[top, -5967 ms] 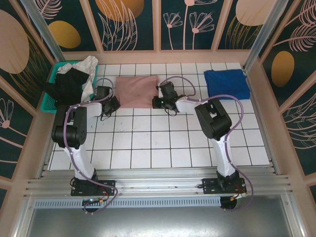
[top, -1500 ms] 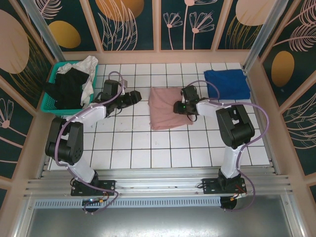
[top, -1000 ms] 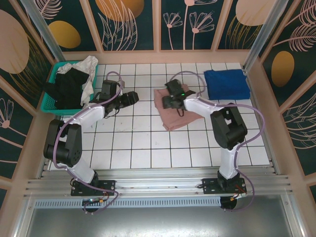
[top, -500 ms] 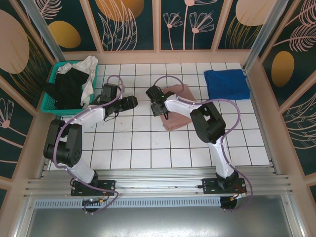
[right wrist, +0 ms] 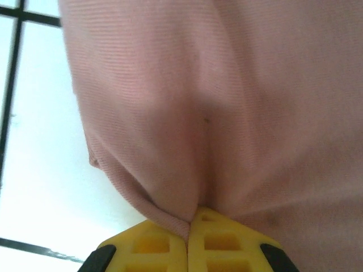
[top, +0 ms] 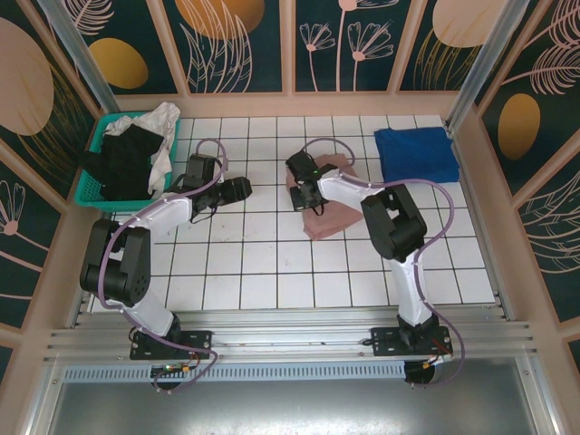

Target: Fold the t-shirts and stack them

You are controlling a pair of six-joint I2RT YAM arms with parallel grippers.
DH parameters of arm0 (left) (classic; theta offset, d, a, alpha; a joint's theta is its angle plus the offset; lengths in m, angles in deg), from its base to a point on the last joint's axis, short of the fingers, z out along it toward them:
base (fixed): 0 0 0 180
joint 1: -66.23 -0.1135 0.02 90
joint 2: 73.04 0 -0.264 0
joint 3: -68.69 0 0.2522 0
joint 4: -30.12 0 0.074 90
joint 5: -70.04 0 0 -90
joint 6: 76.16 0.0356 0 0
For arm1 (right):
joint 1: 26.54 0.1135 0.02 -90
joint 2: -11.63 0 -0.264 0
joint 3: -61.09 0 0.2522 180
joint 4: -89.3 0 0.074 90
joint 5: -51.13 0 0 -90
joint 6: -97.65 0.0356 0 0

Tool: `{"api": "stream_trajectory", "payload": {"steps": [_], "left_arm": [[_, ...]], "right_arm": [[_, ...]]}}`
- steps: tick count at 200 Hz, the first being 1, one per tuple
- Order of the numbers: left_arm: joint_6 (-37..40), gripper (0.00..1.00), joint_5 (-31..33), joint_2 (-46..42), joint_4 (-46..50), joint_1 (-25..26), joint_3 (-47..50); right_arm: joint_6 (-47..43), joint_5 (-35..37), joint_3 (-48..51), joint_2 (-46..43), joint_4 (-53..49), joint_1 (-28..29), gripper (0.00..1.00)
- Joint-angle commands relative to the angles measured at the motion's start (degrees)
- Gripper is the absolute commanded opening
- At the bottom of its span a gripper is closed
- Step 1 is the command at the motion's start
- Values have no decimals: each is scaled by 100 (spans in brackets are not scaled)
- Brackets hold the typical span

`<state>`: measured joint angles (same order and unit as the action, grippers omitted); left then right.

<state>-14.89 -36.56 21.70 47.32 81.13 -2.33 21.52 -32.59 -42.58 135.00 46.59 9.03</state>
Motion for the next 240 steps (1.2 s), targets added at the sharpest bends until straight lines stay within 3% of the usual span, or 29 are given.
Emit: {"api": "stream_trajectory", "payload": {"steps": [1,29,69,139,178,182,190,219,240], "left_arm": [[-179,70,-465,-71,-359,-31,91],[-317,69,-780,-9,-669,-34,118],[-339,67,-939,139,-726,-34,-2],[-478,62,-1080,288,-962,-30,77],[-1990,72,-1368,711,-2880,343,295],[-2174,77,-1353,773,-3123,418,309],[-2464,98,-1290,902,-3524,538,314],[-3106,99,-911,1197,-4562,925,291],[-4588,98,-733,1473,-6032,1086,775]], "right_arm": [[-68,-117,262,-145,-616,-92,0],[-33,110,711,-823,-199,-202,0],[-165,-514,1501,-1826,862,-603,0],[-310,-740,1560,-1980,1062,-797,0],[-344,-1025,1680,-1864,1307,-721,0],[-337,-1028,1694,-1867,1327,-712,0],[-323,-1053,1739,-1869,1368,-705,0],[-297,-1127,2002,-1996,1637,-700,0],[-280,-1230,2198,-2083,1906,-701,0]]}}
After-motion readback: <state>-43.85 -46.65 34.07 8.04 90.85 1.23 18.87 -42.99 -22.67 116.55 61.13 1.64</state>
